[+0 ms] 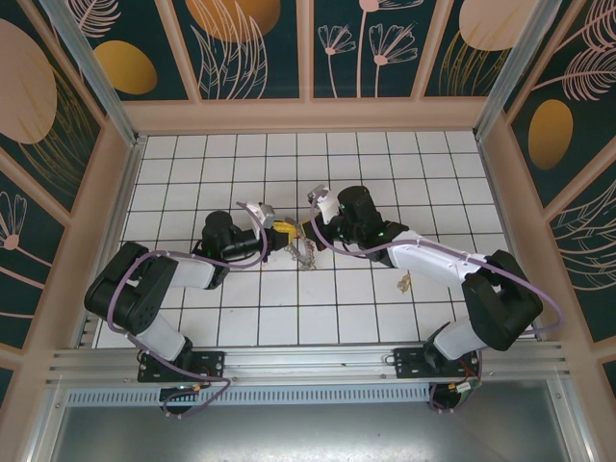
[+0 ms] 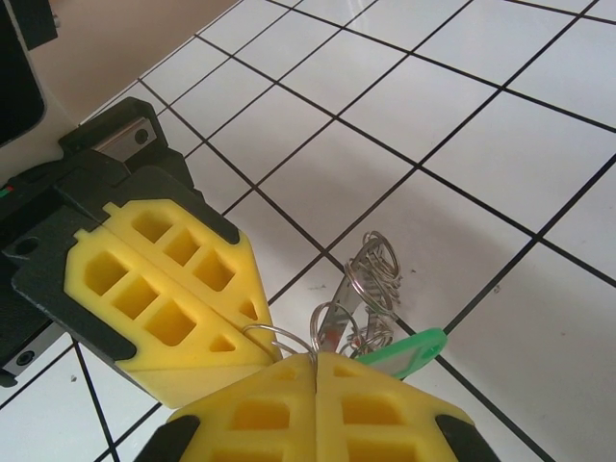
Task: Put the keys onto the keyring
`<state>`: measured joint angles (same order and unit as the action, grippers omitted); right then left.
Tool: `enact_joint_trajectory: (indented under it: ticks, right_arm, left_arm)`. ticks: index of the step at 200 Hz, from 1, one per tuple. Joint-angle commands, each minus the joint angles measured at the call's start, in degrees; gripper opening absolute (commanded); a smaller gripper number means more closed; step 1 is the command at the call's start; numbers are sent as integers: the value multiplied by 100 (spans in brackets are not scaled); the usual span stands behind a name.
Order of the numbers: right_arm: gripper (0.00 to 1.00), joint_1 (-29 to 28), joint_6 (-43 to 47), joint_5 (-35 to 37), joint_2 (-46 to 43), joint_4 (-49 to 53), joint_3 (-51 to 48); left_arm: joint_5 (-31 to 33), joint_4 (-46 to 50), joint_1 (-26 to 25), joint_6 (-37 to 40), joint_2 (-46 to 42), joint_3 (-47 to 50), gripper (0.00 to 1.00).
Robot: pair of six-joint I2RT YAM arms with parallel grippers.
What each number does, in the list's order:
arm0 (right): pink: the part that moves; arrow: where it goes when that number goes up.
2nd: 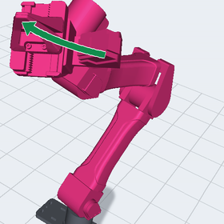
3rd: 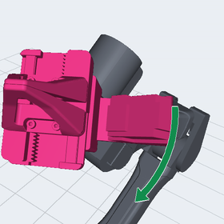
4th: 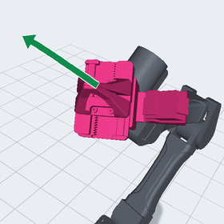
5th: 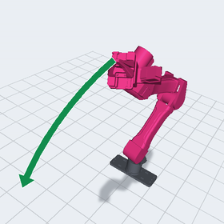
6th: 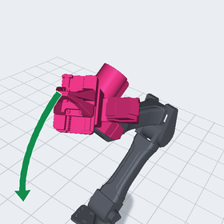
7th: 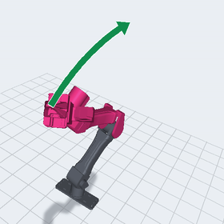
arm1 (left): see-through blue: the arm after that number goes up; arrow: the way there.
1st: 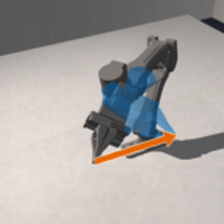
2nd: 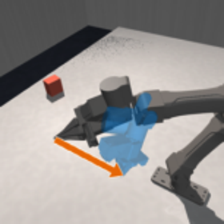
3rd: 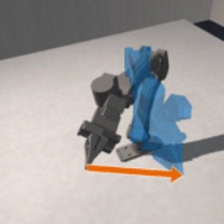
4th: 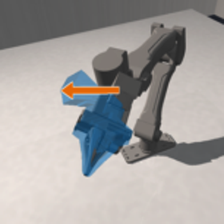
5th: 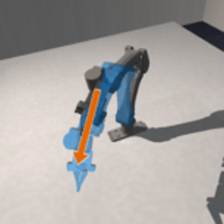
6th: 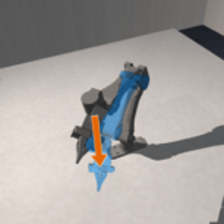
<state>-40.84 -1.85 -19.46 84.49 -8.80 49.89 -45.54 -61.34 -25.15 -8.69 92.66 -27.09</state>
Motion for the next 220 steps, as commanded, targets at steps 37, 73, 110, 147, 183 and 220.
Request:
enact_joint_trajectory:
  ticks: [37, 73, 110, 147, 183, 220]
  right_arm:
    - [0, -38, 270, 294, -181, 130, 259]
    - [0, -56, 321, 277, -183, 168, 291]
    - [0, -71, 369, 254, -193, 216, 314]
    - [0, -71, 378, 268, -226, 238, 317]
    - [0, -72, 360, 268, -253, 220, 302]
    - [0, -73, 360, 258, -265, 218, 296]
  left_arm:
    - [-160, -373, -30, 4, -1, 40, 16]
    - [-143, -269, -34, 43, -78, 11, 22]
    - [-186, -68, -34, 153, -199, -15, 27]
    - [-176, 165, -34, 317, -418, 54, 30]
    - [-48, 470, -34, 510, -679, 125, 32]
    - [362, 1168, -78, 963, -947, 6, 33]
